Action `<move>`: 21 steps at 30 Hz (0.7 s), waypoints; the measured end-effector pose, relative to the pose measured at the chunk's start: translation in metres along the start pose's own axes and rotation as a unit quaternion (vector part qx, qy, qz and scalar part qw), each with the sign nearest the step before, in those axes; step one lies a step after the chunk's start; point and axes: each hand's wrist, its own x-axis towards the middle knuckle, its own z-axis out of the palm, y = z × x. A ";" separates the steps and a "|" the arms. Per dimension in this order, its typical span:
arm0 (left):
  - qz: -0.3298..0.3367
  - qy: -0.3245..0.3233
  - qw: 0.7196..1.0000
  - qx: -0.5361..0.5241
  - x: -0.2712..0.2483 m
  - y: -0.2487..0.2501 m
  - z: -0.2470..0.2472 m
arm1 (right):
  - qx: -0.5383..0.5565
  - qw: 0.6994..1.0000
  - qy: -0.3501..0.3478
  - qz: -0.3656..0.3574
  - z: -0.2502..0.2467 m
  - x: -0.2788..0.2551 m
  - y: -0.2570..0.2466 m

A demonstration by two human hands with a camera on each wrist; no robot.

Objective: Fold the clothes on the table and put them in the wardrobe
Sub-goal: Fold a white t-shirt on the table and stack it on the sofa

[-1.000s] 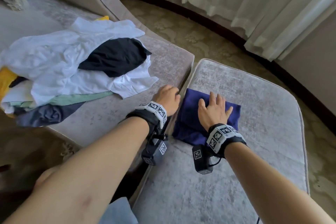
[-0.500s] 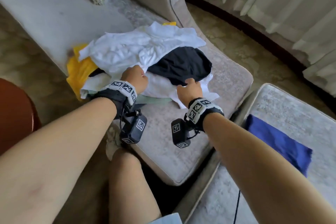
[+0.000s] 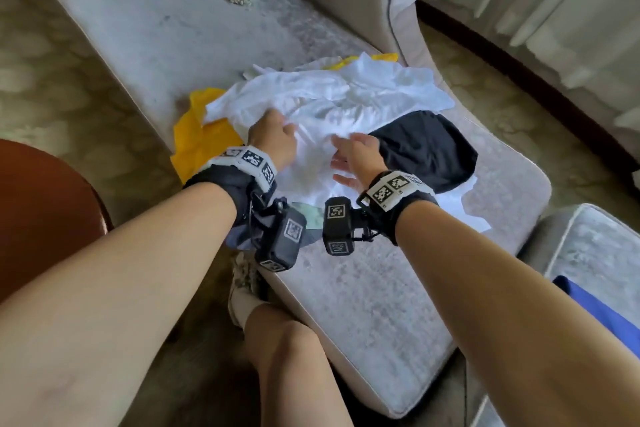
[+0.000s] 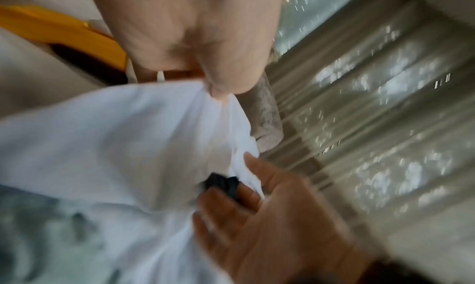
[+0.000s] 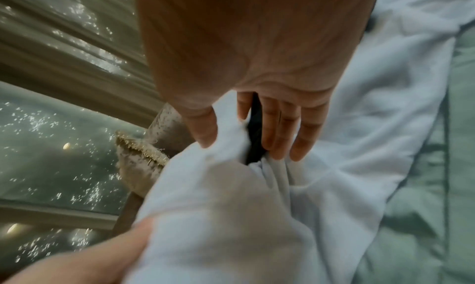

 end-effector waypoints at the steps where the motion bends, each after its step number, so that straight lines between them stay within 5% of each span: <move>1: -0.017 0.019 0.999 -0.037 0.000 0.005 -0.010 | 0.021 1.000 0.002 0.011 -0.001 -0.003 -0.001; 7: 0.024 0.051 0.989 -0.134 -0.027 0.028 -0.064 | 0.157 0.979 -0.126 0.013 0.031 -0.048 -0.023; 10: 0.020 0.068 0.987 -0.142 -0.056 0.009 -0.101 | 0.247 0.944 -0.220 0.004 0.052 -0.073 -0.034; 14: -0.027 0.126 0.983 -0.134 -0.107 -0.041 -0.170 | 0.293 0.919 -0.259 -0.047 0.066 -0.099 -0.042; 21: -0.097 0.260 0.958 -0.068 -0.196 -0.107 -0.272 | 0.115 0.959 -0.240 -0.092 0.141 -0.205 -0.071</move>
